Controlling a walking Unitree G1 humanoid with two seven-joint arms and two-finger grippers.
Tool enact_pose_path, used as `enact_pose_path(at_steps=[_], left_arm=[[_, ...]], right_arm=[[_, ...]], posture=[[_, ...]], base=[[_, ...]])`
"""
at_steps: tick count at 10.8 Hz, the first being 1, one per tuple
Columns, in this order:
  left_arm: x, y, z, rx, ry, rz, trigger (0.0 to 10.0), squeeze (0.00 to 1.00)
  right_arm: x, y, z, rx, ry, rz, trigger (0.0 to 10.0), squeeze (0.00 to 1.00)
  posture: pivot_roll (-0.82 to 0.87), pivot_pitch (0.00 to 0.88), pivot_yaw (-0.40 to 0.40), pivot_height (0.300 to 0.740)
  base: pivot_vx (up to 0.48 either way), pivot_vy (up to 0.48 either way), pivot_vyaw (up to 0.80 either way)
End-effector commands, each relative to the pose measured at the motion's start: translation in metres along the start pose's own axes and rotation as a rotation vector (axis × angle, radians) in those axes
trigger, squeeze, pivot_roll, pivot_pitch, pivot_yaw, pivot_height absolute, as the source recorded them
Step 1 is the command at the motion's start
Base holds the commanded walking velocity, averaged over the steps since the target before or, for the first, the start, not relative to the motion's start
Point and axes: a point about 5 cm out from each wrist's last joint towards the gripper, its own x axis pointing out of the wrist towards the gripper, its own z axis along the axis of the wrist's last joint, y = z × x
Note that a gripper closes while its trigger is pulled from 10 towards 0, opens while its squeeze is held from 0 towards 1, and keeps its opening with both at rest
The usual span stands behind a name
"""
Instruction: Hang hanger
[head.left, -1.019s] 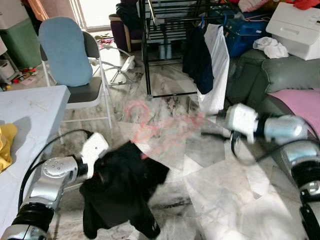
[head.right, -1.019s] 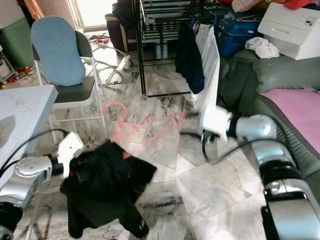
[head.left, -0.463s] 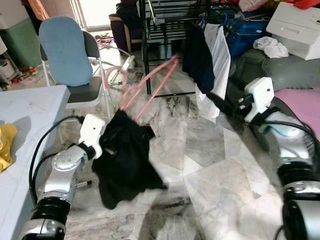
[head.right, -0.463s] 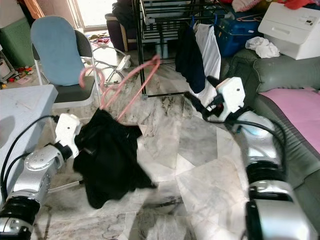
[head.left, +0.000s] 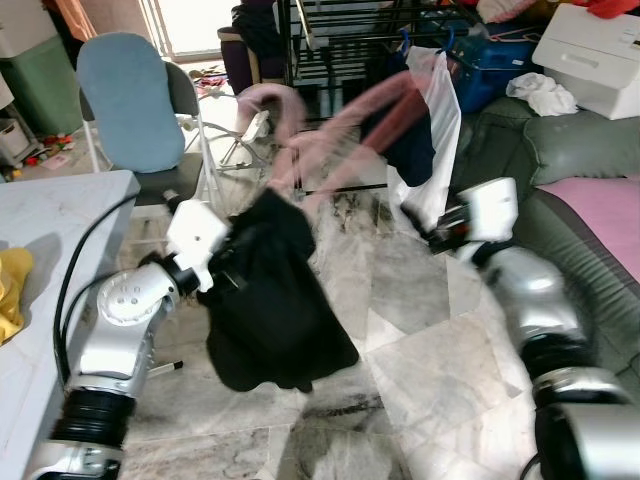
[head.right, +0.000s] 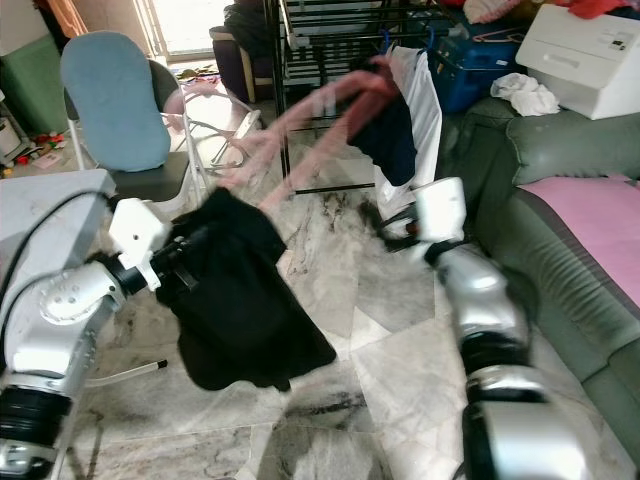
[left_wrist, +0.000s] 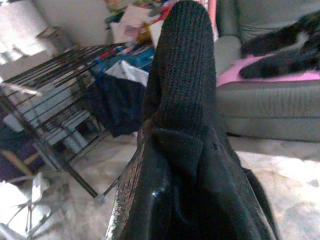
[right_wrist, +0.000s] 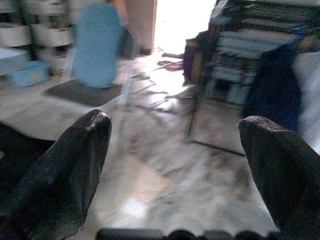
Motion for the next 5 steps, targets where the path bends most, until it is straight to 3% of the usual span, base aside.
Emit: enact_pose_path(at_steps=[1, 3, 4, 5], left_arm=[[-0.002, -0.001, 0.006, 0.077, 0.001, -0.065, 0.0, 0.0], [-0.007, -0.007, 0.007, 0.154, 0.036, -0.183, 0.0, 0.0], [-0.004, -0.008, 0.022, 0.232, 0.003, -0.236, 0.0, 0.0], [-0.002, -0.007, 0.029, 0.273, -0.019, -0.247, 0.0, 0.0]], right_arm=[[0.001, 0.008, -0.001, -0.018, 0.014, 0.058, 10.0, 1.0], [-0.001, 0.017, -0.006, -0.015, 0.02, 0.121, 10.0, 1.0], [0.0, 0.018, -0.006, 0.022, 0.017, 0.131, 10.0, 0.99], [0.0, 0.021, -0.006, 0.035, 0.01, 0.154, 10.0, 0.77]], posture=[[-0.02, 0.0, 0.029, 0.74], [-0.03, 0.0, 0.033, 0.74], [-0.03, 0.0, 0.033, 0.74], [-0.02, 0.0, 0.034, 0.74]], base=[[0.0, 0.0, 0.0], [0.0, 0.0, 0.0], [0.0, 0.0, 0.0], [0.0, 0.0, 0.0]])
